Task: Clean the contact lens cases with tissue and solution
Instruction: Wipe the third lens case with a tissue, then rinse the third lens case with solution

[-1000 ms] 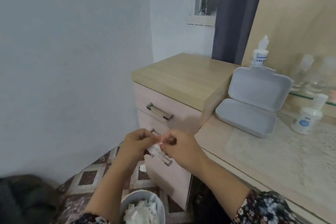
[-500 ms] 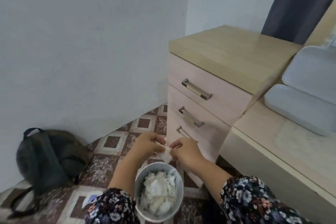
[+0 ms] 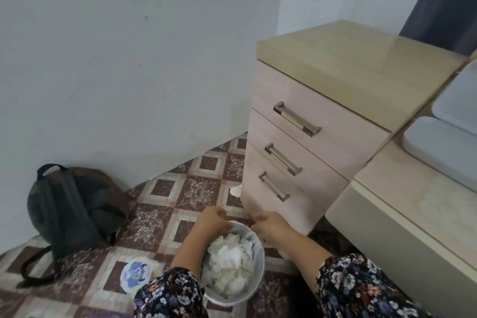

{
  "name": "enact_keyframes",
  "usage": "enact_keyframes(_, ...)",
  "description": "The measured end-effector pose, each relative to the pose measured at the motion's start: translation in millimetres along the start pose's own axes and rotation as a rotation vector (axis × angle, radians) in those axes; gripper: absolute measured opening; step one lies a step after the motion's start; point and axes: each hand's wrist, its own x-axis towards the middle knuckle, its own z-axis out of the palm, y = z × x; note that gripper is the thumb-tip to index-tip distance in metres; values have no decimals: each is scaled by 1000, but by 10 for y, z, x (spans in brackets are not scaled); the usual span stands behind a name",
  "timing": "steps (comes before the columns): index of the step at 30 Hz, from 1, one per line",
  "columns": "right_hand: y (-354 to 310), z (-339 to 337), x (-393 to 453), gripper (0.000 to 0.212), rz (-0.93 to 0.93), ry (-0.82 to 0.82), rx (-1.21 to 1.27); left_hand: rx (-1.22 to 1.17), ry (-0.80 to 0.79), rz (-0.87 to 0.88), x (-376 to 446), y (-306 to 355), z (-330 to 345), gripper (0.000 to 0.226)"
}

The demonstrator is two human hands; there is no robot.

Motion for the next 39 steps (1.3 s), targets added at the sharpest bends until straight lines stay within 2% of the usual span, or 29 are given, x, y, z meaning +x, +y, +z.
enact_keyframes(7, -68, -106, -47, 26, -49, 81, 123, -9, 4, 75, -21, 231, -4, 26)
enact_keyframes(17, -374, -354, -348, 19, -237, 131, 291, -15, 68, 339, -265, 1037, -87, 14)
enact_keyframes(19, -446, -418, -448, 20, -273, 141, 344, -9, 75, 376, -328, 1175, -95, 16)
enact_keyframes(23, -511, -620, -676, 25, -426, 186, 294, 8, 56, 472, -480, 1470, -107, 11)
enact_keyframes(28, -531, -910, -1006, 18, -539, 266, 321, 37, 32, 635, -802, 1887, -98, 13)
enact_keyframes(32, -572, -1168, -1328, 23, -646, 272, 420, -24, 41, 759, -1092, 2227, -40, 13)
enact_keyframes(35, -562, -1407, -1550, 18, -700, 293, 439, -84, -3, 831, -1234, 2462, 55, 14)
enact_keyframes(39, -448, -1718, -1744, 17, -738, 414, 430, -125, -40, 896, -1359, 2738, 302, 13)
